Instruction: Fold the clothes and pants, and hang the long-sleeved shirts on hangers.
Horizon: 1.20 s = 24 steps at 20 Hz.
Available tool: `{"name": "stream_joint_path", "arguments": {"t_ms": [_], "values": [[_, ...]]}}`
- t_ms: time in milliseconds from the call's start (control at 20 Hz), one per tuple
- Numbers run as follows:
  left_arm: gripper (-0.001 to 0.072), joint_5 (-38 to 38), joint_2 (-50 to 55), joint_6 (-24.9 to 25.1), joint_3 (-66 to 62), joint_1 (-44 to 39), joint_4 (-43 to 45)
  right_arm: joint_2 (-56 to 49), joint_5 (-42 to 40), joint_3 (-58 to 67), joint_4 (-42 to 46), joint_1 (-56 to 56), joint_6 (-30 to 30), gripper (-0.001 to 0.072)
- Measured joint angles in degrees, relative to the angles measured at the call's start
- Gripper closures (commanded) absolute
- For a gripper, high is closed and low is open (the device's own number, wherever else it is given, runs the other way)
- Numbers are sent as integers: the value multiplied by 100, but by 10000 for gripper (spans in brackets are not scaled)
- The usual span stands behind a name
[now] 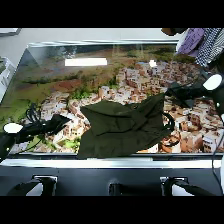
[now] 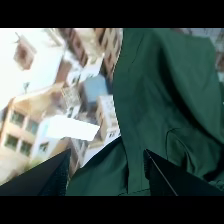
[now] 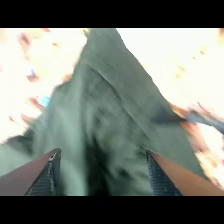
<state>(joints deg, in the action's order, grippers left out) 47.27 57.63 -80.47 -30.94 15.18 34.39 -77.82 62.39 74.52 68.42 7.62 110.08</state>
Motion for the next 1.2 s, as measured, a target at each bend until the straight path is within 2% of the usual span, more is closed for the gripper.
{"name": "stream_joint_path", "arguments": {"t_ms": [200, 250, 300, 350, 400, 450, 500, 850, 1200], "values": [[180, -339, 293, 42, 0, -452, -109, -774, -776, 39, -645, 59, -404, 98], [180, -420, 365, 46, 0, -560, -136, -929, -887, 44, -706, 63, -457, 117], [180, -492, 442, 50, 0, -673, -173, -1078, -966, 48, -769, 63, -503, 202], [180, -575, 509, 57, 0, -774, -232, -1193, -1008, 50, -815, 63, -520, 341], [180, -660, 581, 68, 0, -887, -313, -1276, -1016, 50, -839, 63, -557, 522], [180, -743, 658, 107, -2, -997, -422, -1340, -1008, 50, -872, 63, -603, 596], [180, -831, 730, 162, -20, -1099, -531, -1375, -988, 50, -883, 63, -640, 627], [181, -1058, 1530, 417, -588, -1801, -1095, -1436, -627, 55, -828, 63, -726, 627], [182, -1104, 2409, 496, -1073, -2004, -1182, -1438, -426, 55, -782, 63, -723, 627]]}}
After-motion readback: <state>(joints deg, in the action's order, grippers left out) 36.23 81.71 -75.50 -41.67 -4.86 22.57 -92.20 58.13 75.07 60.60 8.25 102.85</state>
